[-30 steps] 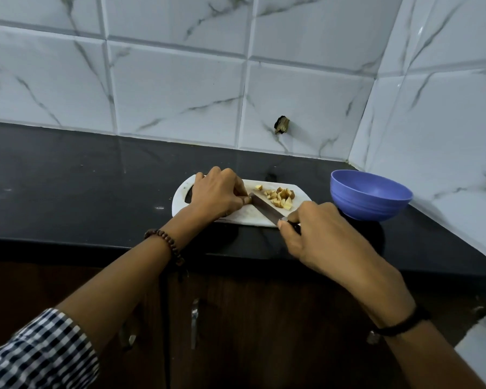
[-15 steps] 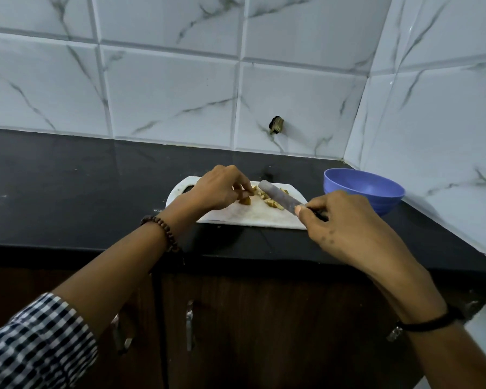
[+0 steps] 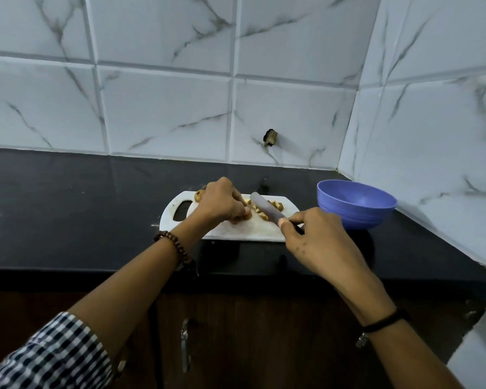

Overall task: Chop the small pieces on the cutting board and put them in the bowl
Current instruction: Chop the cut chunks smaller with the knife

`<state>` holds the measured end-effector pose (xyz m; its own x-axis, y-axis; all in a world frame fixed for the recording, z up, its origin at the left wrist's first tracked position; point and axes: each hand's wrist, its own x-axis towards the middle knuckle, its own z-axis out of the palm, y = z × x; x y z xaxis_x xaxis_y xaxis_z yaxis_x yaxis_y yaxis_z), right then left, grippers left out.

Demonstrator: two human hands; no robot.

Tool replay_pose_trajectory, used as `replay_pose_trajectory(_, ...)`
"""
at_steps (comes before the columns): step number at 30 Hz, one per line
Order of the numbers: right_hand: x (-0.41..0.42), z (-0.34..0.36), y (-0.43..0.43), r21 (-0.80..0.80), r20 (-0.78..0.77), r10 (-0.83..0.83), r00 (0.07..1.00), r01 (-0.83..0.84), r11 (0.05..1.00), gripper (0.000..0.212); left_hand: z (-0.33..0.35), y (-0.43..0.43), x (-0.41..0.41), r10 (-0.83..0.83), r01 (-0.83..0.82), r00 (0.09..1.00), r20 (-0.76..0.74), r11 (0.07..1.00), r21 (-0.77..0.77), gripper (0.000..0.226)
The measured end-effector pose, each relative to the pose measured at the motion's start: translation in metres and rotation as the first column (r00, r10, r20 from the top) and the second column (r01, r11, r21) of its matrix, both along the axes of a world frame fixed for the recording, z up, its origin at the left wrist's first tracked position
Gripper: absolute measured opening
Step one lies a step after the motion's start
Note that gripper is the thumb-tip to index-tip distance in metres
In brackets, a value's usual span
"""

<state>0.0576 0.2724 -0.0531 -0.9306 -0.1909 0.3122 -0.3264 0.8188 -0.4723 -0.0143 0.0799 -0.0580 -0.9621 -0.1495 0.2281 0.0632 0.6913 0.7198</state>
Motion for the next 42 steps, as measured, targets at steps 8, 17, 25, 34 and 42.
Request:
replay_pose_trajectory(8,-0.002,-0.009,-0.014,-0.015,0.077,0.015,0.997,-0.013,1.000,0.030,0.005,-0.002,-0.005,-0.015,0.012,0.998,0.066,0.999,0.036,0.014)
replay_pose_trajectory(17,-0.007,-0.005,-0.022,0.017,0.129,-0.017,0.992,0.015,1.000,0.031,0.004,0.000,-0.009,0.027,-0.029,0.999,0.046,0.998,0.048,0.014)
replay_pose_trajectory(25,-0.010,-0.003,-0.038,0.069,0.103,-0.014,0.995,0.007,0.998,0.027,0.004,0.000,-0.006,0.030,-0.031,0.999,0.021,0.999,0.030,0.011)
replay_pose_trajectory(34,0.020,0.002,-0.025,0.240,0.181,-0.019,0.983,-0.026,0.971,0.026,0.005,0.002,0.000,0.012,-0.011,1.000,0.004,0.999,-0.042,0.011)
replay_pose_trajectory(42,0.037,0.013,0.008,0.250,0.075,-0.017,0.997,-0.002,0.968,0.031,0.001,0.001,0.005,0.020,-0.024,0.999,-0.026,0.979,-0.203,0.013)
